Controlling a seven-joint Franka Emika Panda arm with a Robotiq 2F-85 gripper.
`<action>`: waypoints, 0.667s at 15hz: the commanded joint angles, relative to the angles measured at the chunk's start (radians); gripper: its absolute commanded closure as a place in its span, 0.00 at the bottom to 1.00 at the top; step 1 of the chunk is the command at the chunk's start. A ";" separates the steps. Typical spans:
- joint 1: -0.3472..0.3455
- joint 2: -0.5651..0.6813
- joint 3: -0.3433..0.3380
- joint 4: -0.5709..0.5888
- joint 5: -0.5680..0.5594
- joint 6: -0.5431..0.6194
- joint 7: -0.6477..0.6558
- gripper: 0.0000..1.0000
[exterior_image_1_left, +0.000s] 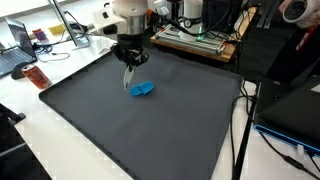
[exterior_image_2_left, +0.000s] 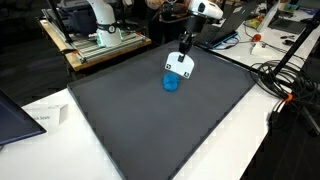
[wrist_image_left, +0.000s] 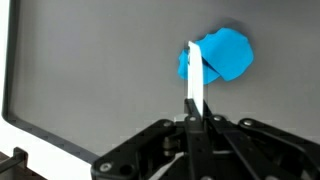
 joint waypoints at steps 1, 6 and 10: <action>0.016 0.070 -0.016 0.118 0.010 -0.086 0.090 0.99; 0.040 0.125 -0.056 0.203 -0.024 -0.112 0.264 0.99; 0.076 0.151 -0.110 0.231 -0.082 -0.151 0.393 0.99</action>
